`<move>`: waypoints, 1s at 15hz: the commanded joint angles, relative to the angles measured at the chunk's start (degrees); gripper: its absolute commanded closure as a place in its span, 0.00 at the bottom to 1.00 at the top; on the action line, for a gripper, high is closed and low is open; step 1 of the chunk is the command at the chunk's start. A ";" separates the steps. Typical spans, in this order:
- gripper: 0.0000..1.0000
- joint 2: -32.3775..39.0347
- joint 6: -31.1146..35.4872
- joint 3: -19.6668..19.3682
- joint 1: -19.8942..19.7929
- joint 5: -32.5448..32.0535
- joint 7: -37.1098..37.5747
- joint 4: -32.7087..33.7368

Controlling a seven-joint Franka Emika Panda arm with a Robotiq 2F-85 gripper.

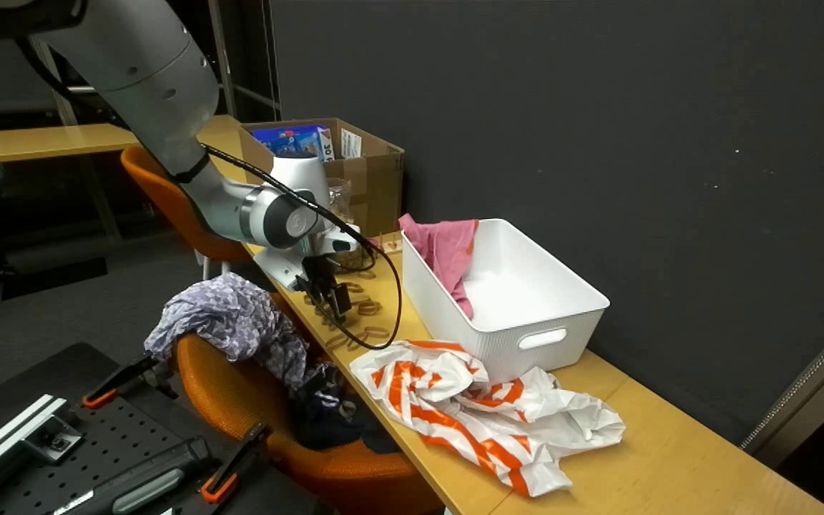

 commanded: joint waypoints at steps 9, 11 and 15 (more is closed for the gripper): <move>0.42 7.77 -2.73 0.69 -0.09 2.11 -2.47 9.62; 0.58 7.69 -2.77 0.80 0.04 2.22 -2.59 9.78; 0.84 7.24 -3.03 0.65 0.07 2.20 -2.51 9.67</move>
